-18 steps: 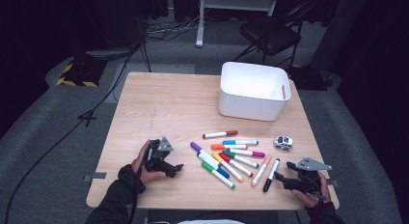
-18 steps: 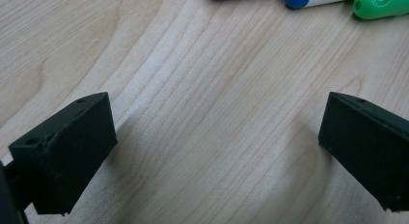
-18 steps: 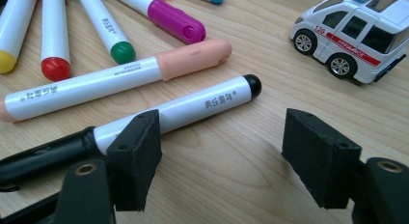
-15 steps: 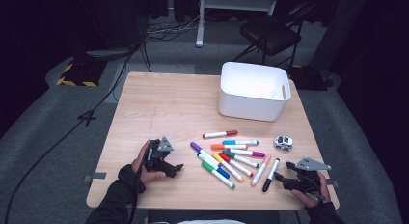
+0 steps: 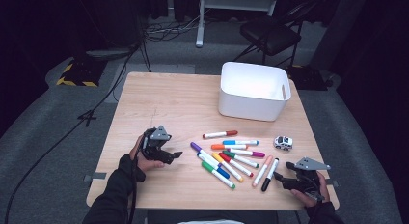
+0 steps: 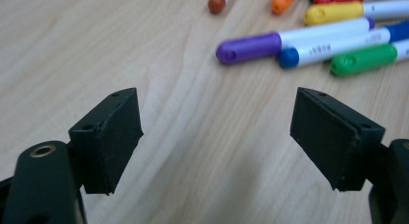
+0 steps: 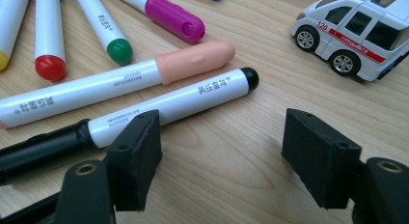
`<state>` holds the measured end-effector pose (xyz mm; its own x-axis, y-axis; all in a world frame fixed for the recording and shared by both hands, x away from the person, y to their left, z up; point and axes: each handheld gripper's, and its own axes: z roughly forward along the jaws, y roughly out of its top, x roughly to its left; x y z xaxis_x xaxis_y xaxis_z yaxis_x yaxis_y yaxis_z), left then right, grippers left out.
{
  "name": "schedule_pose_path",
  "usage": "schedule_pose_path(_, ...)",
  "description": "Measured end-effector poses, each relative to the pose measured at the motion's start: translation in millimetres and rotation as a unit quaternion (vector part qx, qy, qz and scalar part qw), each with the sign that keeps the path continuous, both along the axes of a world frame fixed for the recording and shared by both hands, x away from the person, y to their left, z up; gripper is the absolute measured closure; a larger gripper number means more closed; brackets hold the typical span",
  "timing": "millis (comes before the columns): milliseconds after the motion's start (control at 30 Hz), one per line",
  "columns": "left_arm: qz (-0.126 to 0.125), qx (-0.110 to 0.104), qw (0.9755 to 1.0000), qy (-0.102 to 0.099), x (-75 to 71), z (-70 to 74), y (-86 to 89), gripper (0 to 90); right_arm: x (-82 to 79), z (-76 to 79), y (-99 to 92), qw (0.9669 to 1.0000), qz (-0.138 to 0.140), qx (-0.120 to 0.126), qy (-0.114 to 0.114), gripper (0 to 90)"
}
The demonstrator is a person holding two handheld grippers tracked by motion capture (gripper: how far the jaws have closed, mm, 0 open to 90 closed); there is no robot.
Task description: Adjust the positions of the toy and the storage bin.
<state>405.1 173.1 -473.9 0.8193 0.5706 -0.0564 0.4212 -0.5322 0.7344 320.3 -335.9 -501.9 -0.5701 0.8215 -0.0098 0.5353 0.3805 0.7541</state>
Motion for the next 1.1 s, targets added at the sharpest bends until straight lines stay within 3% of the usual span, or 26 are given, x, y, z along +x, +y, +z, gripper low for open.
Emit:
schedule_pose_path(200, -0.018, 0.003, 0.9998, -0.013, 19.1, 15.8, -10.6, 22.0, 0.5, -0.2, -0.1, 1.0, 0.0, 0.002, 0.001, 30.8)
schedule_pose_path(300, -0.023, -0.013, 0.9993, -0.027, 33.0, 32.2, -22.8, 23.2, 0.5, -0.2, -0.2, 1.0, 0.0, 0.001, 0.0, 30.7)
schedule_pose_path(500, -0.046, -0.021, 0.9978, -0.044, 48.4, 54.8, -45.1, 24.9, 0.5, -0.3, 0.1, 1.0, -0.001, 0.003, 0.0, 30.7)
schedule_pose_path(667, -0.059, -0.026, 0.9957, -0.067, 65.8, 76.4, -74.8, 27.9, 0.5, -0.3, -0.2, 1.0, 0.001, 0.002, 0.0, 30.9)
schedule_pose_path(733, -0.066, -0.015, 0.9947, -0.077, 69.3, 81.1, -78.6, 28.7, 0.5, -0.2, -0.2, 1.0, 0.001, 0.002, 0.001, 30.9)
schedule_pose_path(833, -0.071, -0.033, 0.9925, -0.094, 79.8, 95.3, -96.4, 29.8, 0.6, -0.3, -0.4, 1.0, 0.001, 0.002, 0.001, 30.9)
schedule_pose_path(967, -0.08, -0.046, 0.9906, -0.101, 85.5, 105.1, -111.3, 30.5, 0.6, -0.3, -0.4, 1.0, 0.001, 0.002, 0.001, 31.0)
schedule_pose_path(1100, -0.082, -0.043, 0.9897, -0.109, 91.3, 112.4, -129.5, 32.4, 0.6, -0.2, -0.6, 1.0, 0.002, 0.003, 0.002, 31.0)
